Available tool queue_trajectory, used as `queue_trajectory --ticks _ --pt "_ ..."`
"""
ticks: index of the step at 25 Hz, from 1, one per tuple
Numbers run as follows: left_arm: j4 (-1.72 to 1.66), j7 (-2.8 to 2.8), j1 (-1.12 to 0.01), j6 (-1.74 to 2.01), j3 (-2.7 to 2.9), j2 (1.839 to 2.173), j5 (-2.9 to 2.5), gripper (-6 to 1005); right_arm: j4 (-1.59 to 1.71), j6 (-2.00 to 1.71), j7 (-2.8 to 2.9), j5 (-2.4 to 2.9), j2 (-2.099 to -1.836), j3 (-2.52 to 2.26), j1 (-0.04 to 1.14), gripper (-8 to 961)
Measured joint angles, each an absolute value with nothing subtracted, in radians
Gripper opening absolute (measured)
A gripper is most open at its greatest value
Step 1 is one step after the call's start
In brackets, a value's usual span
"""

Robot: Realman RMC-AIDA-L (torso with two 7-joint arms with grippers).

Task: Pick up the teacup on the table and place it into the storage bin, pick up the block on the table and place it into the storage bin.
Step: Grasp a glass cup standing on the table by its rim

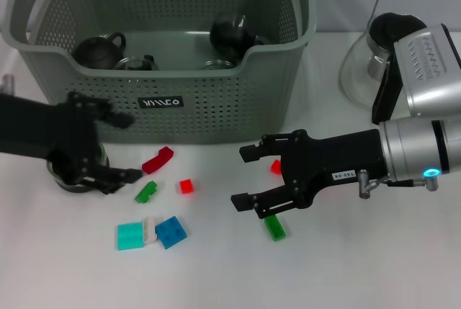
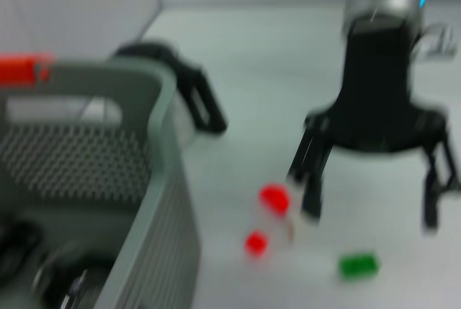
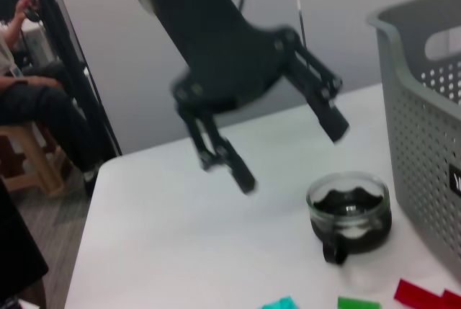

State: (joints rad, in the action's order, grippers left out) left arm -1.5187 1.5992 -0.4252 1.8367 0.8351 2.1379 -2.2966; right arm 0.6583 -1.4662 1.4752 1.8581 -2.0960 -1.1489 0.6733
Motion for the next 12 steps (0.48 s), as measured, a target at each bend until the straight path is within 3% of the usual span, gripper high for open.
queue_trajectory --ticks 12 --pt "-1.478 1.554 -0.422 1.710 0.852 2.159 -2.603 830 0.634 -1.386 1.458 1.846 -2.101 -1.215 0.692 930"
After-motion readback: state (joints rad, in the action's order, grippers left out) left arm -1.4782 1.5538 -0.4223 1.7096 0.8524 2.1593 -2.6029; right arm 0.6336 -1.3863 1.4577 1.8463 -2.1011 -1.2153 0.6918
